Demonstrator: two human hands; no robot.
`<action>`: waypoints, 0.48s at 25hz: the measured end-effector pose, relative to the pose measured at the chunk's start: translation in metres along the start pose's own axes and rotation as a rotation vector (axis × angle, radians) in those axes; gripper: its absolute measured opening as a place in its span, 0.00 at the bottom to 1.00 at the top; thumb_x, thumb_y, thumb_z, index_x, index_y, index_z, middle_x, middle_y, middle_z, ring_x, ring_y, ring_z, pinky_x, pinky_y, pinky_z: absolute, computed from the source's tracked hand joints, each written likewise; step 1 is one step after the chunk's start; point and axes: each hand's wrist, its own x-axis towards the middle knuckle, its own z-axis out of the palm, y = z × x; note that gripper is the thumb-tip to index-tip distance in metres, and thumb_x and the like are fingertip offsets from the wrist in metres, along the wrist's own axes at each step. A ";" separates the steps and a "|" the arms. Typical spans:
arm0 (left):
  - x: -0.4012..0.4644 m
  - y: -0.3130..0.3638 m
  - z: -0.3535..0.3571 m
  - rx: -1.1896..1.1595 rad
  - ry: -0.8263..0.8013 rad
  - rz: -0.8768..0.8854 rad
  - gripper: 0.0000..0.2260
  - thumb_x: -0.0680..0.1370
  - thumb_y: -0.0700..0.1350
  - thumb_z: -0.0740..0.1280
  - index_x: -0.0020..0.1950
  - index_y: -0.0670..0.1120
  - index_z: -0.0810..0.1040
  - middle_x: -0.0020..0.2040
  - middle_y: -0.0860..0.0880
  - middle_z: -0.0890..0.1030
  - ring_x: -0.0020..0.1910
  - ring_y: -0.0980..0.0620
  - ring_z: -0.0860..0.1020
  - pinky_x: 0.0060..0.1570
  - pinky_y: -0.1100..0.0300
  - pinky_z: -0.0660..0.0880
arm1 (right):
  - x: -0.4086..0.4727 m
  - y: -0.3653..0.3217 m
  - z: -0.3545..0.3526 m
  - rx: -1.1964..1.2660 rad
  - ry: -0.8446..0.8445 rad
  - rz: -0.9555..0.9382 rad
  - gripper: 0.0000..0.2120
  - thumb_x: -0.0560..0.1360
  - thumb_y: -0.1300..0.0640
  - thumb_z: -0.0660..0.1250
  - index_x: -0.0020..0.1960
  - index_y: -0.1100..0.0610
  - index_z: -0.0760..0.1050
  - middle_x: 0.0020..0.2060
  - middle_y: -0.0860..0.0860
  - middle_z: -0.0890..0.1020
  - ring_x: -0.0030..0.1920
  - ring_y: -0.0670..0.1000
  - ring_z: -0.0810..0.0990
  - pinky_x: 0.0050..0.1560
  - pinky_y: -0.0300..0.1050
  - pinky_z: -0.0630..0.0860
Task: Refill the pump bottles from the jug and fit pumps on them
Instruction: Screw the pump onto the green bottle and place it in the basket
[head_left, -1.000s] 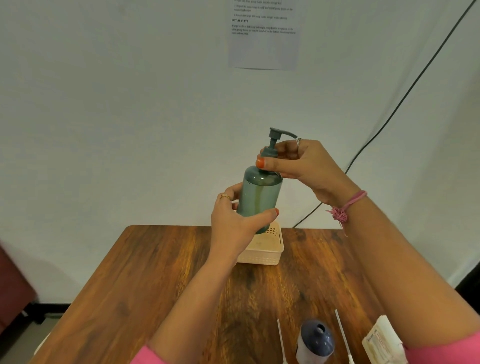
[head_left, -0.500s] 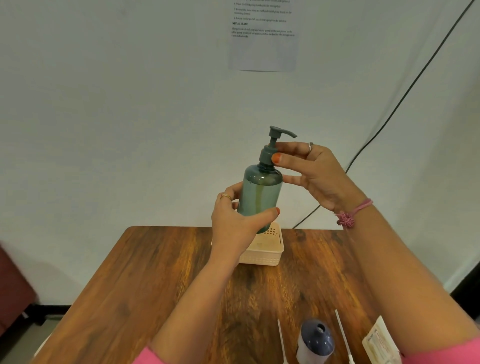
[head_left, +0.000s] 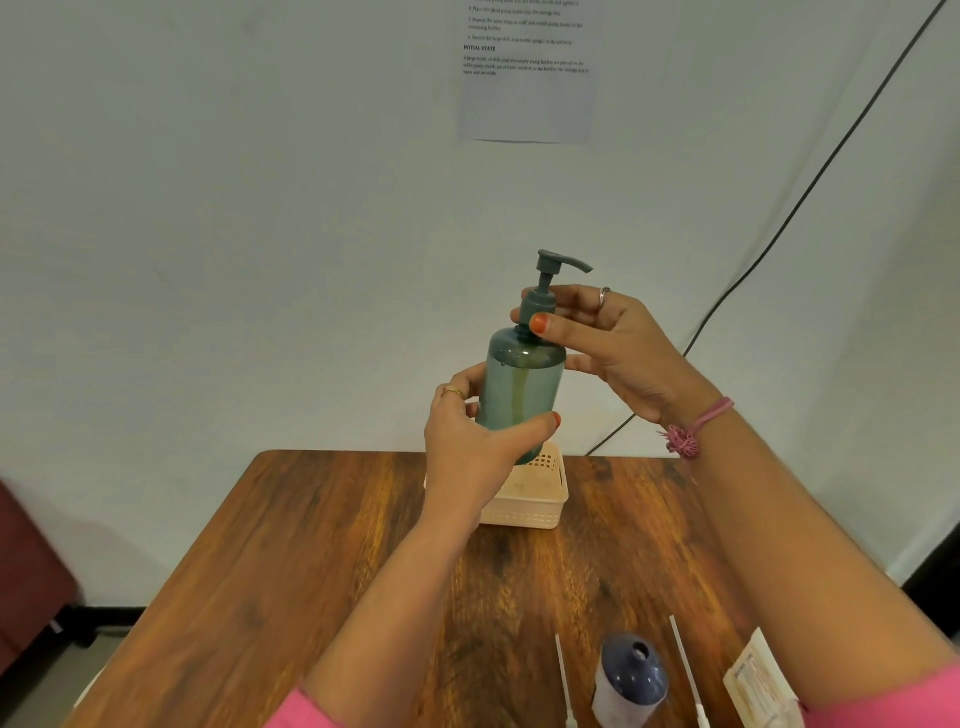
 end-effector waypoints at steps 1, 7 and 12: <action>0.000 0.000 0.000 0.000 0.001 -0.001 0.31 0.64 0.49 0.79 0.62 0.55 0.68 0.59 0.54 0.73 0.58 0.55 0.73 0.45 0.66 0.77 | 0.000 -0.001 0.000 0.000 -0.016 0.002 0.15 0.74 0.62 0.67 0.61 0.59 0.76 0.54 0.54 0.83 0.56 0.50 0.81 0.53 0.47 0.79; 0.001 -0.001 0.001 -0.007 0.013 0.016 0.30 0.63 0.50 0.80 0.60 0.57 0.69 0.58 0.55 0.73 0.54 0.58 0.74 0.44 0.64 0.77 | -0.002 -0.002 0.002 0.037 0.056 0.015 0.13 0.72 0.62 0.70 0.56 0.59 0.78 0.51 0.55 0.84 0.54 0.52 0.82 0.52 0.51 0.80; -0.001 -0.004 0.004 0.002 0.018 -0.003 0.31 0.63 0.50 0.80 0.60 0.57 0.69 0.57 0.55 0.73 0.53 0.61 0.73 0.45 0.62 0.78 | -0.001 0.004 0.006 0.033 0.079 0.055 0.11 0.72 0.61 0.71 0.54 0.59 0.76 0.57 0.57 0.80 0.53 0.52 0.82 0.55 0.55 0.79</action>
